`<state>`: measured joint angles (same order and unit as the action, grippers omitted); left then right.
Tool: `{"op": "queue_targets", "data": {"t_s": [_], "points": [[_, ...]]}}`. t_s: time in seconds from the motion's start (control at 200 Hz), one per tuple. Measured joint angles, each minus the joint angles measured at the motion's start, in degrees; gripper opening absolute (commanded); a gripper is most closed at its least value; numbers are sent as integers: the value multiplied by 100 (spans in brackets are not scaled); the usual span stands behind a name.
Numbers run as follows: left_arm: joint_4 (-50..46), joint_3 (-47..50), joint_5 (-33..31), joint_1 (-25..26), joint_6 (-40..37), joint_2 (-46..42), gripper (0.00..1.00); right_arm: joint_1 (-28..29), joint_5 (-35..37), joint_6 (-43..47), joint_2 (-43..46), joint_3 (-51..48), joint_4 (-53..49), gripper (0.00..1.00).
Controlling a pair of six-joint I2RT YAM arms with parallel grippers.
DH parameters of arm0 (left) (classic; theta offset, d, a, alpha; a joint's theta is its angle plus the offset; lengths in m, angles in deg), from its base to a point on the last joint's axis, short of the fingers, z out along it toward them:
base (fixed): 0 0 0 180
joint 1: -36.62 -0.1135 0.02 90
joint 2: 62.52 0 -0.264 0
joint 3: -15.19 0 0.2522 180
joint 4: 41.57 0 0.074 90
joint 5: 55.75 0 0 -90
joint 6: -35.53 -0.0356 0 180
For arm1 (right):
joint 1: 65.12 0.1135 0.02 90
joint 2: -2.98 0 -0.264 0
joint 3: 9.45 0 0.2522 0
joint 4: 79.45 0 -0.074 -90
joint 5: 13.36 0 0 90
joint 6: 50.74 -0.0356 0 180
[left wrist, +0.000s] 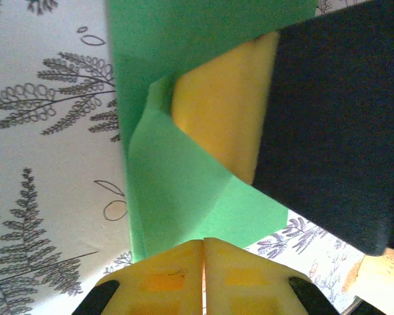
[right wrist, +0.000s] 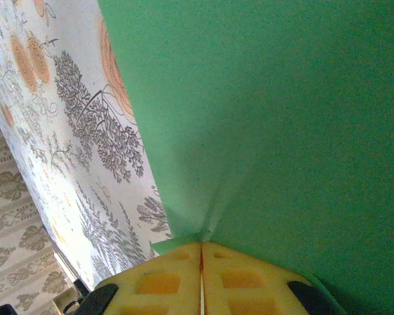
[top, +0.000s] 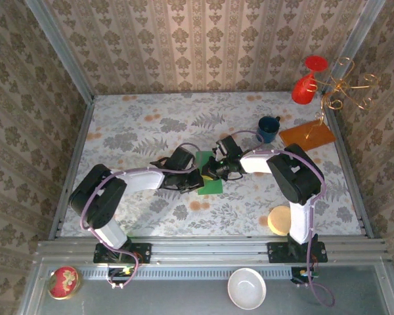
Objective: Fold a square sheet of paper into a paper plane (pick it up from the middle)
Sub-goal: Fold the triangle a second time at the center of the table.
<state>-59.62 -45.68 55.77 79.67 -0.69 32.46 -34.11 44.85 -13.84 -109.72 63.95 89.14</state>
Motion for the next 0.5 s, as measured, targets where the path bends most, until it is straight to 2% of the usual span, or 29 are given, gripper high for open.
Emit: {"op": "queue_targets", "data": {"t_s": [0.5], "points": [[111,-175,-101,-120,4,468,6,-13,-22,-2,-9,2,4,10]]}}
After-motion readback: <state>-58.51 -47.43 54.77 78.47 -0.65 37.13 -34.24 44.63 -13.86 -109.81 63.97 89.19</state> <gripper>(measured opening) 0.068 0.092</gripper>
